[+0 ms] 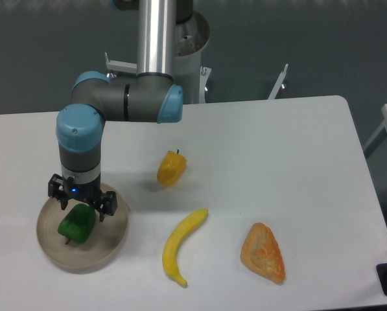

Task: Pick up the green pepper from the plate
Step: 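Lower the gripper onto the green pepper and close the fingers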

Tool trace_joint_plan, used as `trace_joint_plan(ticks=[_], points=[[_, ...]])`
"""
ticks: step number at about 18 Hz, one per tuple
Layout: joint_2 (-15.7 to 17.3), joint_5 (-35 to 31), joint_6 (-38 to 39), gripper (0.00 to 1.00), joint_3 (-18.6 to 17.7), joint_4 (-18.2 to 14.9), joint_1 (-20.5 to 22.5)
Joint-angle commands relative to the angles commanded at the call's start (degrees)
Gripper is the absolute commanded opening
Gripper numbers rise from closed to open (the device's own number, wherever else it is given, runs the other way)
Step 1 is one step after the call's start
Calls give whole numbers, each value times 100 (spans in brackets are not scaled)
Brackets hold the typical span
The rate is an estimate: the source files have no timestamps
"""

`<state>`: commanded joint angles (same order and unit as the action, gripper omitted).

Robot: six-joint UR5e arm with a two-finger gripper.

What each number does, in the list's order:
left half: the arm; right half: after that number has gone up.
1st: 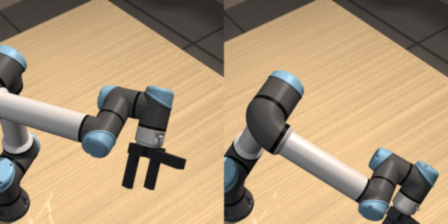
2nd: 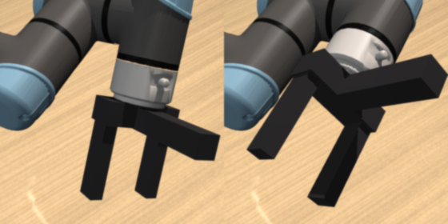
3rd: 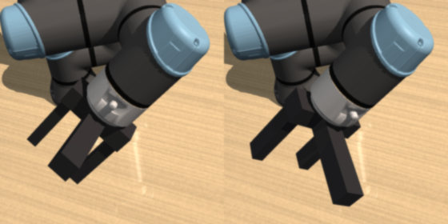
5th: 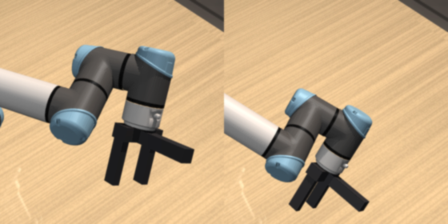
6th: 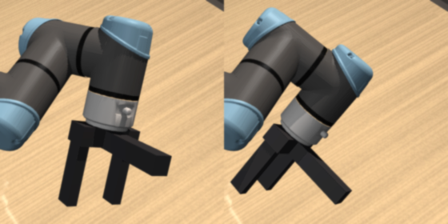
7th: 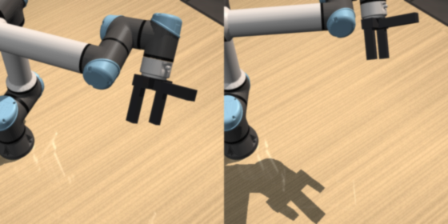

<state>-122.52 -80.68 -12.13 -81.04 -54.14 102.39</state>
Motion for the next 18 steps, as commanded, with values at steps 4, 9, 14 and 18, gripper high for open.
trace_joint_plan(ticks=[4,9,14,18], points=[[-97,0,0,100,9,35,-44],[-202,-9,0,100,9,246,-79],[-264,-9,-9,86,9,317,-79],[-255,9,-79,47,9,317,-105]])
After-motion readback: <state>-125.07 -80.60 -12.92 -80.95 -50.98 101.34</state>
